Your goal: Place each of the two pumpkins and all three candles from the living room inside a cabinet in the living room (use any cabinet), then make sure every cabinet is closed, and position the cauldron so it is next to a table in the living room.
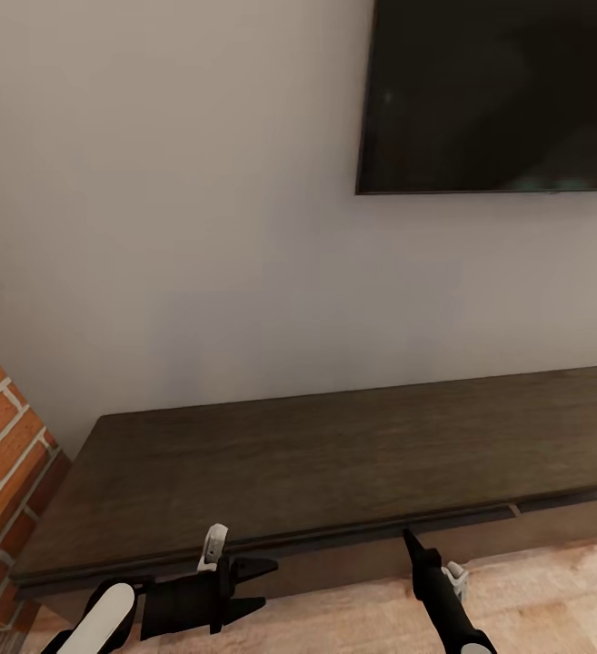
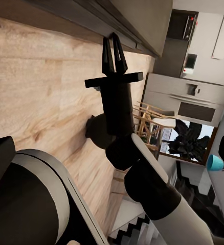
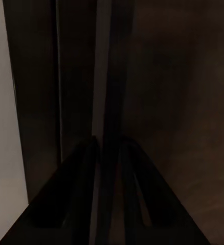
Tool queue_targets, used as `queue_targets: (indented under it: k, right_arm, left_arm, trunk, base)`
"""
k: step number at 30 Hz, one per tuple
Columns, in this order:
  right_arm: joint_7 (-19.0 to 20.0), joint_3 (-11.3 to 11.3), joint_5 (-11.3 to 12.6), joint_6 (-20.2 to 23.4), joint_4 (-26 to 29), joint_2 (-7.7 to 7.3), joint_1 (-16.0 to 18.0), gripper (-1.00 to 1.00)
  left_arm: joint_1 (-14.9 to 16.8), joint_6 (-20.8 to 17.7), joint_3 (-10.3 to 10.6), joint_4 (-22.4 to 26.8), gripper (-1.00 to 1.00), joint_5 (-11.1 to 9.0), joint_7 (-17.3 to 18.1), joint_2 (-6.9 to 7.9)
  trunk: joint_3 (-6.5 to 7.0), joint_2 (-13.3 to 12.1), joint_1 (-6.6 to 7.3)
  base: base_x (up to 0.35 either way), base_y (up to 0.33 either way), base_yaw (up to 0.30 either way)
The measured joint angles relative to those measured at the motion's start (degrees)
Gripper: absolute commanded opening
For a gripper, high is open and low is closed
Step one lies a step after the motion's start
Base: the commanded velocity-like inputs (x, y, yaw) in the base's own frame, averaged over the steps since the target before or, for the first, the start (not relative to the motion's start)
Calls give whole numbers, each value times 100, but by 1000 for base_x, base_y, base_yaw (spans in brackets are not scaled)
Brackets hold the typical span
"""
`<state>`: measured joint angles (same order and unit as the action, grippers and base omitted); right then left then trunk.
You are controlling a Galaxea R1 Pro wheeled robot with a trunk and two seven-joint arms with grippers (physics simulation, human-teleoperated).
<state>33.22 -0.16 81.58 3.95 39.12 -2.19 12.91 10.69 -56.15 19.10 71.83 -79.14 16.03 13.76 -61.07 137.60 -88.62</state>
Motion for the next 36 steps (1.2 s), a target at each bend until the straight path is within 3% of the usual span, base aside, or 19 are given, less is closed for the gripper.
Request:
queue_targets:
  k: [19, 36]
  right_arm:
    - [-5, -23, 60, 6, -6, -3, 1, -100]
    - [-211, -124, 78, 7, 106, -4, 2, -100]
  left_arm:
    - [-1, 0, -1, 1, 100, -1, 0, 0]
    - [-2, 0, 5, 2, 100, 17, -1, -8]
  trunk:
    - [0, 0, -1]
    - [0, 0, -2]
  base:
    - [-67, 0, 0]
    - [-173, 0, 0]
